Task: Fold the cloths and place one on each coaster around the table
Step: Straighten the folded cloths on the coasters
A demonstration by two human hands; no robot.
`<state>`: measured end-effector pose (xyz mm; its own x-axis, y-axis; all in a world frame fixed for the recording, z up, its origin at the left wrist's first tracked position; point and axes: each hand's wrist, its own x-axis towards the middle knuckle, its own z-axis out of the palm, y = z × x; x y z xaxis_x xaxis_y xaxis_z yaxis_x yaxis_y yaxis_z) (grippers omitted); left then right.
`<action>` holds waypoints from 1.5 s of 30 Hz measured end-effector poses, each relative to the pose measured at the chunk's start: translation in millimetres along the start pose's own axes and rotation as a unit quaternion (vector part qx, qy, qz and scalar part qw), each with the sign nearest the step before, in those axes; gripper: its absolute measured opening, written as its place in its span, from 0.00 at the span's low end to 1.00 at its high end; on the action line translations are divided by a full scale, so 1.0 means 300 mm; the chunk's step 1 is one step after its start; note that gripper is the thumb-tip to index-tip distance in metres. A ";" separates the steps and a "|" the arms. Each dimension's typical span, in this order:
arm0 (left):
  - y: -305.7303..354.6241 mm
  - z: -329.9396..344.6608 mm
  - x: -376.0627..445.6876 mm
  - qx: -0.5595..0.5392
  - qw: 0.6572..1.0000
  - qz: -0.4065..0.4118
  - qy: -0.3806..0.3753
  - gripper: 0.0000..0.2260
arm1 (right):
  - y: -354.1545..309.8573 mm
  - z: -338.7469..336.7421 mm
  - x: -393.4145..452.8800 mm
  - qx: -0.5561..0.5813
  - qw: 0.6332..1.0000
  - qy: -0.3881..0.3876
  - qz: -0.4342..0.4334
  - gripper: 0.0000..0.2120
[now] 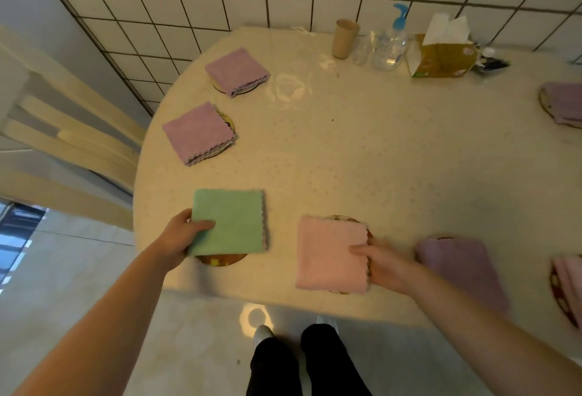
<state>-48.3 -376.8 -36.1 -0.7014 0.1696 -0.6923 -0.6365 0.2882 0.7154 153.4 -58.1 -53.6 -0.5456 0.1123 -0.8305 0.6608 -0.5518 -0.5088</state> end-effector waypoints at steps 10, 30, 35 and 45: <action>-0.032 -0.106 0.073 0.078 0.996 0.013 -0.041 0.12 | 0.053 0.000 -0.013 -0.048 0.985 0.132 -0.103 0.17; -0.006 -0.153 0.115 0.319 0.942 0.085 0.059 0.16 | 0.060 0.070 -0.026 -0.537 0.775 0.317 -0.106 0.26; 0.050 -0.169 0.132 0.330 0.935 0.085 0.094 0.18 | -0.019 0.100 -0.043 -0.646 0.686 0.332 -0.057 0.21; 0.308 -0.195 0.372 0.191 0.968 0.064 0.151 0.21 | -0.398 0.328 0.160 -0.611 0.716 0.268 -0.206 0.17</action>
<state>-204.0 -386.5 -41.6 -0.8649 -0.0389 -0.5004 -0.4134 0.6204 0.6665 -2.5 -68.0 -10.5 -0.7643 0.5388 -0.3543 0.6368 0.7170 -0.2834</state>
